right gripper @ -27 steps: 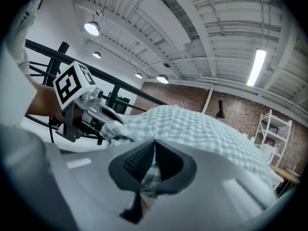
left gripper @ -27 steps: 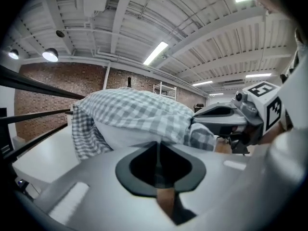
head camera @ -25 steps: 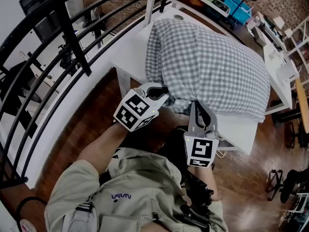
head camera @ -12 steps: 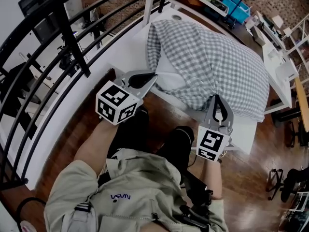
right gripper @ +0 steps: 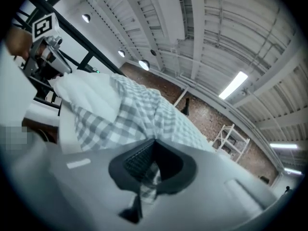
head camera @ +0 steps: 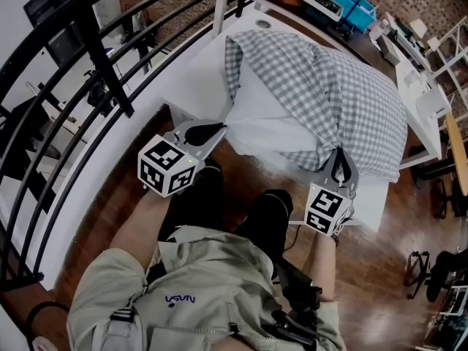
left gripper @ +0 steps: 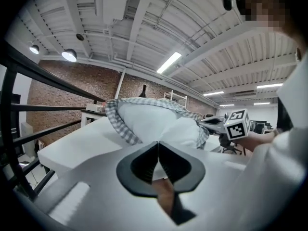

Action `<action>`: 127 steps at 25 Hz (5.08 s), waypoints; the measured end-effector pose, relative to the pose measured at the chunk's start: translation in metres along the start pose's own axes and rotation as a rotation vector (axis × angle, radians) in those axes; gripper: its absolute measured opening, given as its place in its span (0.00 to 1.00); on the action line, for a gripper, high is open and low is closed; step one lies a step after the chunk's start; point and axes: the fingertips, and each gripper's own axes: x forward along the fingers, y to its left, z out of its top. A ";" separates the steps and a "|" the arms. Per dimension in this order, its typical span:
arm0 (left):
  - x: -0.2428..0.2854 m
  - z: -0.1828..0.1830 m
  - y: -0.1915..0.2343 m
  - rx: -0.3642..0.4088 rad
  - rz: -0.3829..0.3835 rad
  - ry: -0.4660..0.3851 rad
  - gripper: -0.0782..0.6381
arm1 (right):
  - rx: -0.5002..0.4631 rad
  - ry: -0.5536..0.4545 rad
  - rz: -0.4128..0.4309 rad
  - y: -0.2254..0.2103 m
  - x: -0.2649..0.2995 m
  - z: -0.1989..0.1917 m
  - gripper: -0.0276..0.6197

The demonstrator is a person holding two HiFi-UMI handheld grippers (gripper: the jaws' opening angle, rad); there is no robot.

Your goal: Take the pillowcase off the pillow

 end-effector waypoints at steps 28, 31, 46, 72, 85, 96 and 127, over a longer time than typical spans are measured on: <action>0.095 0.068 0.025 -0.065 -0.067 -0.096 0.24 | 0.245 -0.423 0.336 -0.016 -0.057 0.158 0.19; 0.088 0.067 0.009 0.013 -0.030 -0.124 0.21 | 0.170 -0.410 0.419 0.010 -0.026 0.186 0.24; 0.040 0.051 -0.048 0.206 -0.049 -0.244 0.17 | -0.110 -0.157 0.269 0.026 0.091 0.182 0.05; 0.070 0.087 -0.040 0.266 0.011 -0.019 0.37 | -0.064 -0.131 0.345 0.002 0.101 0.131 0.08; 0.065 0.053 -0.084 0.449 0.035 -0.042 0.14 | -0.086 -0.300 0.837 0.076 0.039 0.254 0.37; 0.028 0.077 -0.089 0.558 0.057 -0.141 0.13 | -0.270 0.019 0.542 0.072 0.148 0.204 0.05; -0.001 0.128 -0.037 0.285 -0.004 -0.274 0.36 | 0.305 -0.250 0.229 -0.039 -0.023 0.122 0.23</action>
